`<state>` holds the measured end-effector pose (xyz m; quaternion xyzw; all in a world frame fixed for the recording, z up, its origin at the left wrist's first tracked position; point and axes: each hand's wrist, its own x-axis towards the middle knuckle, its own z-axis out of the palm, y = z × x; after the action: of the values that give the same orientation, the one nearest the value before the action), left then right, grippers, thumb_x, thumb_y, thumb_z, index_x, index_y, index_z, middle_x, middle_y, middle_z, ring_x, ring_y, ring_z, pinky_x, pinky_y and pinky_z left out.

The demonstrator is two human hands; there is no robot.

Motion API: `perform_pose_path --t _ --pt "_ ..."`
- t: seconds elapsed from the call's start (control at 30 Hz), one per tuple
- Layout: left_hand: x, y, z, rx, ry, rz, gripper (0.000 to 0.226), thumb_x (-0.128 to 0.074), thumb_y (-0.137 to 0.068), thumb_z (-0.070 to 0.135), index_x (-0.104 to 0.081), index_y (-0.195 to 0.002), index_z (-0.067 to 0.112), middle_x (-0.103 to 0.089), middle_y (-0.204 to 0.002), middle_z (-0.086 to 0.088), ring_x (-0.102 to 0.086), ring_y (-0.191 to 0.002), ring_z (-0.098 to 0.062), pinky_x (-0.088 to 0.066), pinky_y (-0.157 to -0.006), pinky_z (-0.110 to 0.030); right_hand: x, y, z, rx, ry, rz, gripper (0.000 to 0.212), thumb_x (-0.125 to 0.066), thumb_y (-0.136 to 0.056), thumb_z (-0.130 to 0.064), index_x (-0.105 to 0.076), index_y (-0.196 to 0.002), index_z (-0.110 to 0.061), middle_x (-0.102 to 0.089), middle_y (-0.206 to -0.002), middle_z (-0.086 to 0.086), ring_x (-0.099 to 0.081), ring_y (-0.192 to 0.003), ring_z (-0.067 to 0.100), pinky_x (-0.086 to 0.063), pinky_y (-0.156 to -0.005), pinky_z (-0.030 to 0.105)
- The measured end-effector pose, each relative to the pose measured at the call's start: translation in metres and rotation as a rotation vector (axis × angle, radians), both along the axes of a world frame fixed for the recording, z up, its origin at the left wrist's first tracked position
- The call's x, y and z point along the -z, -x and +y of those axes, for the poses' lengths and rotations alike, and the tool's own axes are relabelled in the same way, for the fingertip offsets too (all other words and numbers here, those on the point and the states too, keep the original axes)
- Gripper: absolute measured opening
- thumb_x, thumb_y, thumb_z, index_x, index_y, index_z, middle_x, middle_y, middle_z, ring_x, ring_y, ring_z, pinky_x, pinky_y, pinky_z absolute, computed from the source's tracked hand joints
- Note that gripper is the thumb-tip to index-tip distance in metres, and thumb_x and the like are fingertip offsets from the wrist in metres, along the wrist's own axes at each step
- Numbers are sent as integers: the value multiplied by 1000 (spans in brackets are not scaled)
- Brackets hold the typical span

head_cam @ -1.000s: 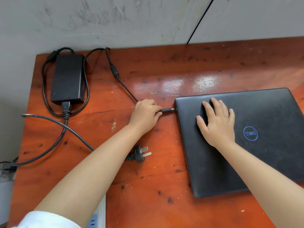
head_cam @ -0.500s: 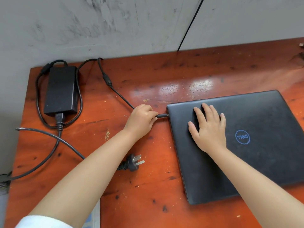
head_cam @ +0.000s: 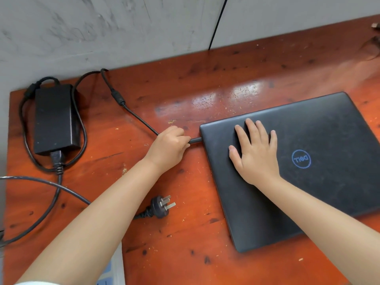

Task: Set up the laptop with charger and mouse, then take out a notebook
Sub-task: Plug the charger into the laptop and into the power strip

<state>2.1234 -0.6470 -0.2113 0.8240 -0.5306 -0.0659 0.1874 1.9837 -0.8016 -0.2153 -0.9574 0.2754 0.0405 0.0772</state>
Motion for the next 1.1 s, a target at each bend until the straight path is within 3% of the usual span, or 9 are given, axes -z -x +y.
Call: perform_pose_path --t 0.13,0.27,0.33,0.53,0.63,0.77,0.83,0.97,1.1 --pt "-1 1 -1 -5 -29 -9 8 -67 -67 -6 -68 -62 -12 -63 -56 -26 -65 -55 -34 -58 -49 -35 0 2 -1 -11 -10 -21 72 -16 -79 -47 -41 -135 -9 -34 -149 18 -25 -139 36 -14 -111 61" --pt "-4 0 -3 -125 -183 37 21 -60 -88 9 -69 -104 0 -67 -105 -20 -60 -103 -33 -50 -86 -41 5 4 -2 -25 -43 -40 56 -36 -88 -39 -38 -137 -12 -29 -151 15 -19 -142 33 -9 -113 58" --pt "-10 6 5 -190 -131 49 26 -62 -86 9 -66 -112 4 -65 -118 -16 -56 -110 -32 -46 -94 -40 5 5 -5 -12 -49 -47 53 -43 -91 -35 -35 -138 -13 -25 -153 14 -15 -142 32 -7 -113 57" --pt "-21 55 87 -475 -43 -76 18 -63 -82 3 -70 -96 -6 -72 -101 -23 -62 -99 -40 -49 -86 -48 -6 5 0 -63 -84 40 52 -40 -94 -31 -29 -140 -9 -17 -154 16 -10 -142 34 -9 -113 55" --pt "-25 78 128 -617 -30 -121 19 -58 -76 2 -73 -84 -7 -74 -86 -24 -66 -88 -41 -53 -78 -50 -22 7 25 -158 -168 -50 41 -50 -89 -23 -51 -122 1 -41 -140 22 -32 -132 36 -26 -109 49" --pt "-25 104 183 -698 -76 -133 29 -47 -75 0 -71 -88 -11 -73 -86 -27 -67 -84 -44 -54 -77 -52 -43 3 98 -512 -277 -299 26 -62 -79 -12 -67 -98 6 -68 -105 24 -59 -105 39 -45 -93 47" --pt "-23 109 209 -755 -92 -111 29 -47 -77 -1 -69 -93 -12 -72 -92 -28 -66 -89 -45 -53 -80 -53 -47 -4 134 -629 -275 -246 29 -64 -78 -15 -66 -101 2 -69 -104 20 -58 -104 38 -44 -92 46" --pt "-10 113 255 -785 -123 -61 32 -52 -78 1 -65 -105 -10 -68 -104 -29 -61 -102 -45 -50 -87 -53 -34 -12 172 -673 -89 134 45 -61 -81 -29 -50 -123 -15 -56 -122 9 -45 -118 31 -37 -98 39" --pt "3 113 281 -798 -138 52 34 -60 -86 1 -58 -119 -4 -60 -123 -25 -50 -120 -39 -41 -100 -50 -31 -8 174 -546 -120 231 42 -63 -78 -9 -48 -117 -7 -51 -119 15 -50 -110 34 -49 -86 41"
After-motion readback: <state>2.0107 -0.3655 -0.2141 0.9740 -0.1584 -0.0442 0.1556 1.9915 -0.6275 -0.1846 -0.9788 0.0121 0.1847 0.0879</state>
